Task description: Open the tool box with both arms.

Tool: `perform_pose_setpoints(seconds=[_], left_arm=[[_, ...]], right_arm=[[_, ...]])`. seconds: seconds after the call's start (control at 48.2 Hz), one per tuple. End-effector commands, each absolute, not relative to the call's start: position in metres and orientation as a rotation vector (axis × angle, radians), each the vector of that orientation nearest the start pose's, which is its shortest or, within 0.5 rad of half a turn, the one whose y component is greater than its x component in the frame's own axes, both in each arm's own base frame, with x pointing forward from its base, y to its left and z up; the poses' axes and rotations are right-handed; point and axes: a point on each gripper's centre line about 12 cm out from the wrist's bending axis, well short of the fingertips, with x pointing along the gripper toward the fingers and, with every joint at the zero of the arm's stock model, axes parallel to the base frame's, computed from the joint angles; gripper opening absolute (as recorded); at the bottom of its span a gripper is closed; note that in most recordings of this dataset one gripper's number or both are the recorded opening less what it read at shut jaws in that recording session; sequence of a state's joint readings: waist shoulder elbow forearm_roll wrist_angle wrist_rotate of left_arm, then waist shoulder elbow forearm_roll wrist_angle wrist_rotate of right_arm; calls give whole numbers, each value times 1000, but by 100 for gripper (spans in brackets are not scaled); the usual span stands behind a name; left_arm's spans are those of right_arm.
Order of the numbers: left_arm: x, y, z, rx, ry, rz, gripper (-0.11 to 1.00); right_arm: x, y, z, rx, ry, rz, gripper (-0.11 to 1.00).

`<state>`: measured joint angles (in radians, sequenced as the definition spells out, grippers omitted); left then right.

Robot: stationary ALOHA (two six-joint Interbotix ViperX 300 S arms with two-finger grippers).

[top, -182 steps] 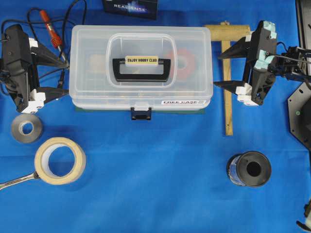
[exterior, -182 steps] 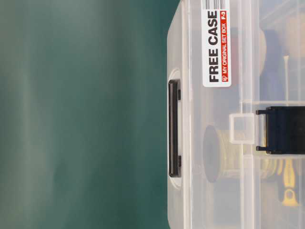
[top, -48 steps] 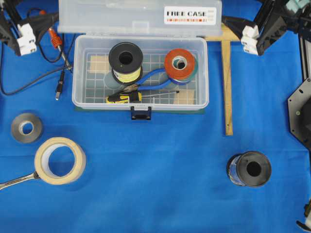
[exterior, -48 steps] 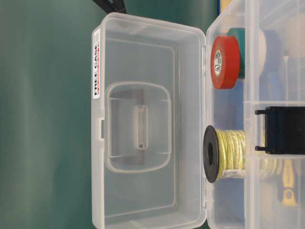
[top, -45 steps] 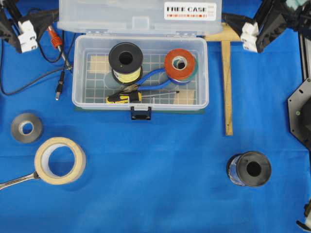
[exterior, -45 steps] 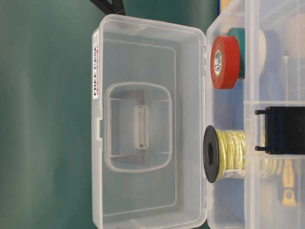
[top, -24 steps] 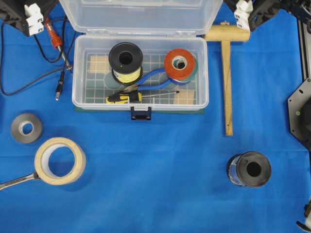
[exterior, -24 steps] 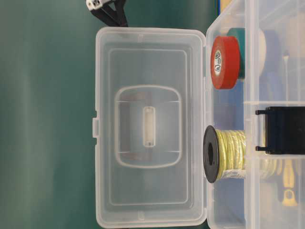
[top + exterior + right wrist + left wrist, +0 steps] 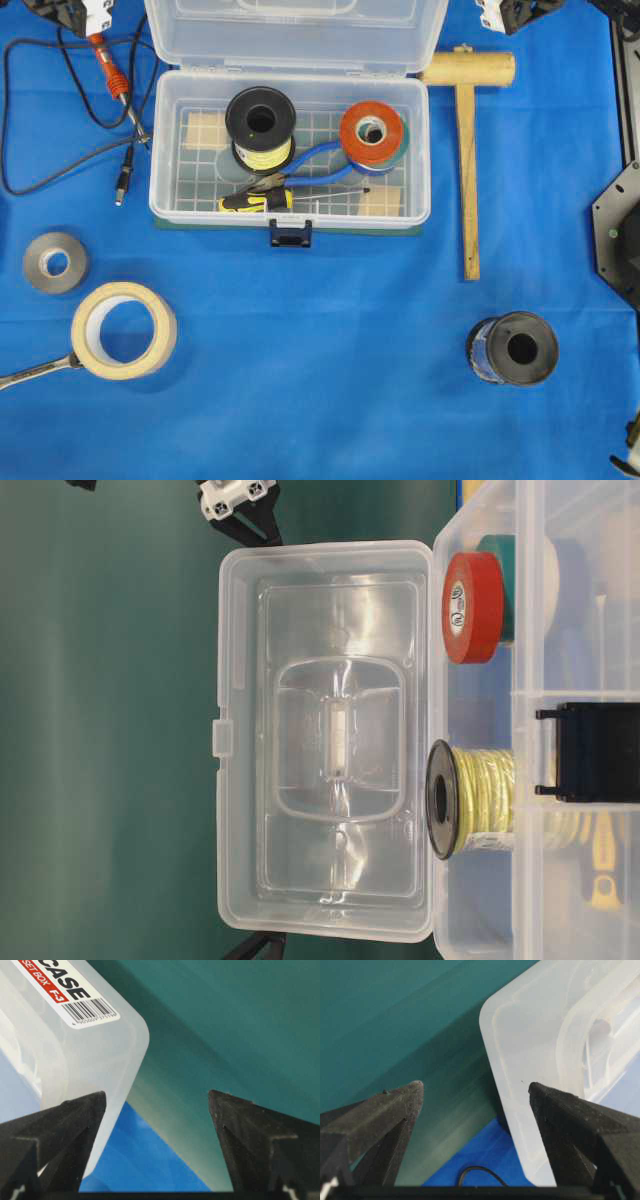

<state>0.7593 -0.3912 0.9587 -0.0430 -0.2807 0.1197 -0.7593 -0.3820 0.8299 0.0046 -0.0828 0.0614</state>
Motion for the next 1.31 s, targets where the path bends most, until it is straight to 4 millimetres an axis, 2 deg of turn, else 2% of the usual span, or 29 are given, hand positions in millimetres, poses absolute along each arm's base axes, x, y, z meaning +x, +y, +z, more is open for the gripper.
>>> perform_pose_setpoints(seconds=[0.0, 0.166, 0.477, 0.891, 1.078, 1.285], left_arm=[[228, 213, 242, -15, 278, 743, 87], [218, 214, 239, -22, 295, 764, 87], [196, 206, 236, -26, 313, 796, 87], [173, 182, 235, -38, 332, 793, 87], [179, 160, 234, -43, 349, 711, 87], [195, 110, 235, -10, 353, 496, 87]], right_arm=[[241, -226, 274, 181, 268, -758, 85], [236, -229, 273, 187, 275, -775, 85], [214, -234, 265, 224, 342, -832, 85], [188, -205, 261, 248, 374, -832, 85], [201, -182, 260, 239, 386, -743, 85], [228, -137, 255, 218, 434, -552, 85]])
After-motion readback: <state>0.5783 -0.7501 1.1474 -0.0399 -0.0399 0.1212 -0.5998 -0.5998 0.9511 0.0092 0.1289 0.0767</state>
